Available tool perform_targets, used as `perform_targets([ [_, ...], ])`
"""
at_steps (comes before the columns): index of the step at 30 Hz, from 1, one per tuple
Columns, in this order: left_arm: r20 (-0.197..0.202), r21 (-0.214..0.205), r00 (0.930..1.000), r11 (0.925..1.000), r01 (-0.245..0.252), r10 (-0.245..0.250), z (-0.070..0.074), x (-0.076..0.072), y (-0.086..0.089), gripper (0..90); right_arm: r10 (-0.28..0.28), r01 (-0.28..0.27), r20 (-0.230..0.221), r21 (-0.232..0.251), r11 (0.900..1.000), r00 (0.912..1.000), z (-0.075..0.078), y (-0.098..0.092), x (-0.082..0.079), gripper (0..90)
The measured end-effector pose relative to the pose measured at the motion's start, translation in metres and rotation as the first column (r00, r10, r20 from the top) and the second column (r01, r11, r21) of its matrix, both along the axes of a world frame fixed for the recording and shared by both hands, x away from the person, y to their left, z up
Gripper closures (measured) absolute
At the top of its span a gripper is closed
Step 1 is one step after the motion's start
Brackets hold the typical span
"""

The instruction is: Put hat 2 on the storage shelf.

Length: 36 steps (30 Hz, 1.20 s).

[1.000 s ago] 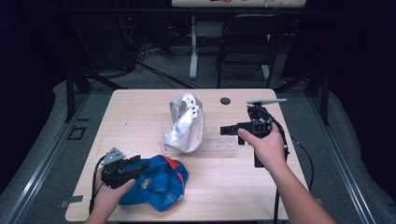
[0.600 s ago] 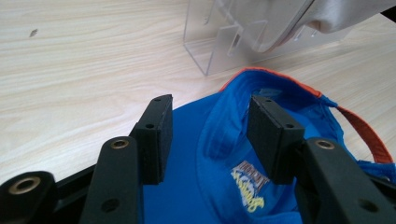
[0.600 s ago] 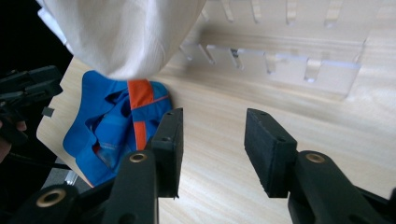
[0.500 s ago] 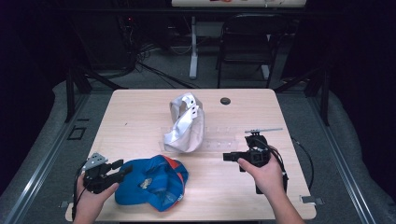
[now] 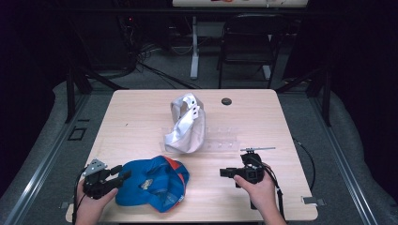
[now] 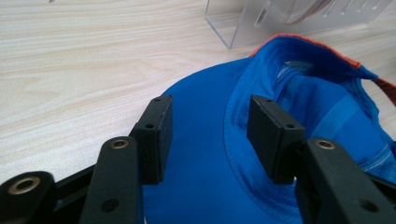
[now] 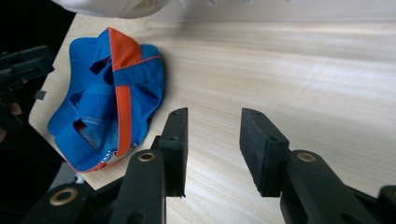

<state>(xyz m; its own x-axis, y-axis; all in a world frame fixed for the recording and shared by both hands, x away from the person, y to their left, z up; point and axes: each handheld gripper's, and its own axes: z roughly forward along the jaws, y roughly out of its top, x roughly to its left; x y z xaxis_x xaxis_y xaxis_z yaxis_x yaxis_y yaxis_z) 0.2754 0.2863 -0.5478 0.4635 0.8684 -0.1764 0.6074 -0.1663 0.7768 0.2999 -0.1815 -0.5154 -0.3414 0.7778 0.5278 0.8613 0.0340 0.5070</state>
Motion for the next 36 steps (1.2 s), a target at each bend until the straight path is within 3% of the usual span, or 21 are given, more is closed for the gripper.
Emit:
perform_targets([
  [4, -0.005, 0.004, 1.0, 1.0, 0.006, -0.006, -0.002, -0.001, -0.003, 51.0, 0.03, -0.03, -0.015, 0.008, 0.9995, 0.9995, -0.015, 0.011, -0.005, 62.7],
  [9, 0.007, 0.015, 1.0, 0.9999, 0.007, -0.007, -0.004, -0.005, -0.002, 50.9, 0.043, -0.043, 0.004, -0.028, 0.9987, 0.9991, -0.025, 0.027, -0.007, 61.5],
  [11, 0.006, 0.017, 1.0, 0.9999, 0.0, 0.0, -0.004, -0.007, 0.001, 50.9, 0.059, -0.059, -0.009, 0.007, 0.9982, 0.9982, -0.026, 0.03, -0.005, 62.2],
  [13, 0.007, 0.012, 0.9997, 0.9997, -0.022, 0.022, -0.005, -0.011, 0.006, 50.9, 0.069, -0.064, -0.037, 0.107, 0.9922, 0.997, -0.028, 0.036, 0.0, 62.1],
  [17, 0.005, 0.012, 0.9993, 0.9992, -0.038, 0.038, -0.005, -0.017, 0.012, 50.9, 0.11, -0.106, -0.045, 0.093, 0.99, 0.9929, -0.031, 0.046, 0.004, 61.7],
  [20, 0.01, 0.013, 0.9985, 0.9984, -0.055, 0.054, -0.005, -0.021, 0.016, 50.9, 0.145, -0.14, -0.058, 0.093, 0.9859, 0.9877, -0.036, 0.058, 0.007, 61.3],
  [26, 0.002, 0.022, 0.9961, 0.9958, -0.089, 0.089, -0.006, -0.03, 0.024, 50.9, 0.237, -0.222, -0.095, 0.148, 0.9637, 0.9668, -0.041, 0.079, 0.014, 59.2],
  [28, 0.004, 0.023, 0.9956, 0.9953, -0.094, 0.094, -0.007, -0.032, 0.027, 50.9, 0.261, -0.246, -0.099, 0.14, 0.959, 0.9602, -0.042, 0.084, 0.016, 58.6],
  [30, 0.002, 0.023, 0.9949, 0.9946, -0.101, 0.101, -0.007, -0.035, 0.028, 50.9, 0.268, -0.248, -0.102, 0.17, 0.9537, 0.9582, -0.045, 0.091, 0.017, 58.2],
  [33, 0.004, 0.017, 0.9935, 0.9933, -0.114, 0.114, -0.007, -0.038, 0.031, 50.9, 0.302, -0.277, -0.13, 0.177, 0.9444, 0.9445, -0.047, 0.099, 0.02, 57.8],
  [36, 0.001, 0.017, 0.9929, 0.9927, -0.119, 0.119, -0.006, -0.038, 0.033, 50.8, 0.305, -0.279, -0.141, 0.179, 0.9434, 0.9417, -0.049, 0.104, 0.023, 57.9],
])
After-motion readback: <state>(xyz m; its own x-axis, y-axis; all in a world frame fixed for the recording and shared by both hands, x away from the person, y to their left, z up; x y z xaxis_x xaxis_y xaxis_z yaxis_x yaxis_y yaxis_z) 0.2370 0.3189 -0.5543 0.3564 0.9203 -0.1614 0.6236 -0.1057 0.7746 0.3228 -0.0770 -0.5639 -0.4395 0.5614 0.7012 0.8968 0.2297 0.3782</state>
